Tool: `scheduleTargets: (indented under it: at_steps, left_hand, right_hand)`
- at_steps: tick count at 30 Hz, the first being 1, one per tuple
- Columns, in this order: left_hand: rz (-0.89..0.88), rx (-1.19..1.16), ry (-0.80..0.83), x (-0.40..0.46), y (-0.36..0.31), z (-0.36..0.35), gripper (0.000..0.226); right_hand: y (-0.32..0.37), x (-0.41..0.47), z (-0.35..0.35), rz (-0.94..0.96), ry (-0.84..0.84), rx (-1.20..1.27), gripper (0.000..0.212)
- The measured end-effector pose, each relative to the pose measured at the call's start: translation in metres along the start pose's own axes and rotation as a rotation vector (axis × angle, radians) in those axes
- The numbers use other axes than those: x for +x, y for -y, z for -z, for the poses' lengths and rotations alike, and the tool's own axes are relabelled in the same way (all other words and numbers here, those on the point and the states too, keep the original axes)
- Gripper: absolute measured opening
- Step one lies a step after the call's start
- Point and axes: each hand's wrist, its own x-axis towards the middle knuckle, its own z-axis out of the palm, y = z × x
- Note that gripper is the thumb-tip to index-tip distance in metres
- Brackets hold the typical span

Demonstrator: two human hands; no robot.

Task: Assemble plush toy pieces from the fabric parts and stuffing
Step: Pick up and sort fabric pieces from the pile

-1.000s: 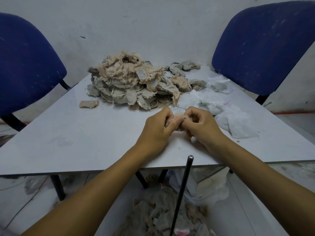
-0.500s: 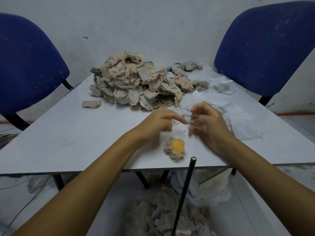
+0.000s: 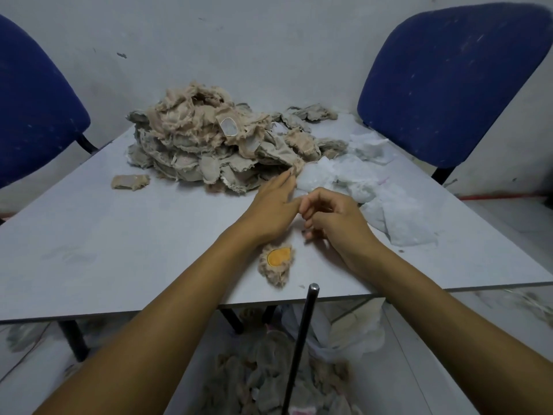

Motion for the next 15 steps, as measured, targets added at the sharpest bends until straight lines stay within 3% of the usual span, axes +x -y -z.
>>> scheduleTargets:
  at_steps: [4, 6, 7, 10, 15]
  left_hand:
    - [-0.109, -0.248, -0.405, -0.013, -0.001, -0.001, 0.033]
    - [-0.115, -0.377, -0.527, -0.022, -0.001, 0.003, 0.014]
    - [-0.112, -0.446, -0.533, -0.025, 0.001, 0.006, 0.009]
    - [-0.11, -0.623, -0.513, -0.033, 0.007, 0.019, 0.02]
    - [0.024, -0.857, -0.394, -0.047, 0.006, 0.024, 0.032]
  right_hand:
    - [-0.002, 0.002, 0.0, 0.008, -0.102, -0.009, 0.037]
    - [-0.002, 0.002, 0.0, 0.024, -0.156, -0.03, 0.041]
    - [-0.002, 0.002, 0.0, 0.041, -0.165, -0.063, 0.045]
    - [-0.001, -0.001, -0.001, 0.128, -0.113, -0.203, 0.053]
    - [0.002, -0.005, -0.001, 0.177, 0.011, -0.24, 0.03]
